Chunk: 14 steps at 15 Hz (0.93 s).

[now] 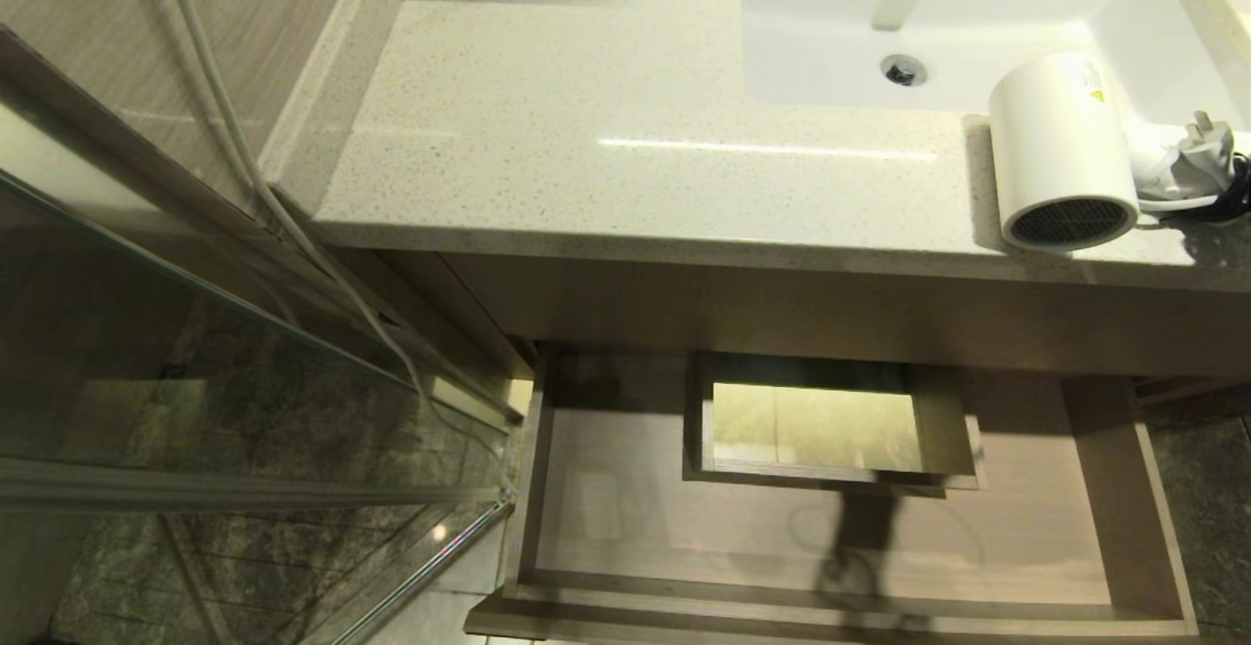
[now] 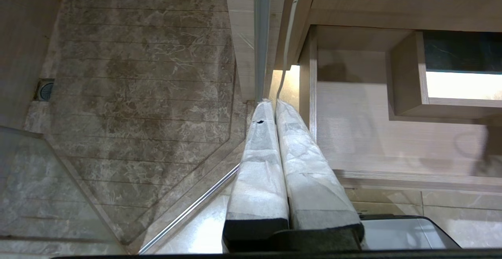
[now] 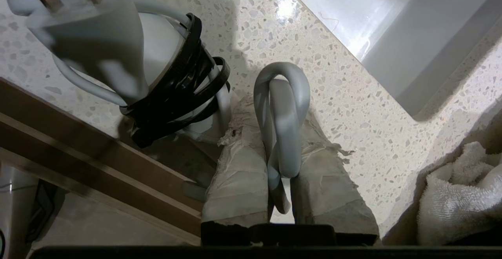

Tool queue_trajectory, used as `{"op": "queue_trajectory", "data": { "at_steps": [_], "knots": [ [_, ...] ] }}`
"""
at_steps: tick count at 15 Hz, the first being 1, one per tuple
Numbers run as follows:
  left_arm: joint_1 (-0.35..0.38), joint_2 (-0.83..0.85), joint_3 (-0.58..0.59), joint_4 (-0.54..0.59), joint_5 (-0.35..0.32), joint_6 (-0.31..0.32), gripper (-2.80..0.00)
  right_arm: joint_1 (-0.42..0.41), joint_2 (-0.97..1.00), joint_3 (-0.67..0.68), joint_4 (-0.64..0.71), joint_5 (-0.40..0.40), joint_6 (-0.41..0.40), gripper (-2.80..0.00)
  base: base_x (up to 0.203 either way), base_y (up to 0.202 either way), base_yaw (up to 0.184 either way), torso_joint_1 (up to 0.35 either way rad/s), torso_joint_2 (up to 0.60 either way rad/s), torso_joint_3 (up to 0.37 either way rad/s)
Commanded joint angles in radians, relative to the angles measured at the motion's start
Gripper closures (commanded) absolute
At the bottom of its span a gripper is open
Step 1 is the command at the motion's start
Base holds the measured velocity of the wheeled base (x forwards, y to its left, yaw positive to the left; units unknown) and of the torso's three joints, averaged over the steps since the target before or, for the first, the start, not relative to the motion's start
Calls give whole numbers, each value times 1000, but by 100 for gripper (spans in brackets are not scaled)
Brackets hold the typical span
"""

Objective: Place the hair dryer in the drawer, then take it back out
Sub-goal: Place it on the countertop

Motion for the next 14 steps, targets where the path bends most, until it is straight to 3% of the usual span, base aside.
{"op": "queue_trajectory", "data": {
  "at_steps": [1,12,13,14],
  "knots": [
    [0,0,2,0,0,0,0,-3,-4,2,8,3,-5,0,0,0,0,0,0,0],
    [0,0,2,0,0,0,0,-17,3,-16,47,-8,2,0,0,0,0,0,0,0],
    [0,0,1,0,0,0,0,-20,6,-19,51,-12,4,-280,0,0,0,0,0,0],
    [0,0,2,0,0,0,0,-20,11,-22,47,-11,-1,-280,0,0,0,0,0,0]
  ]
}}
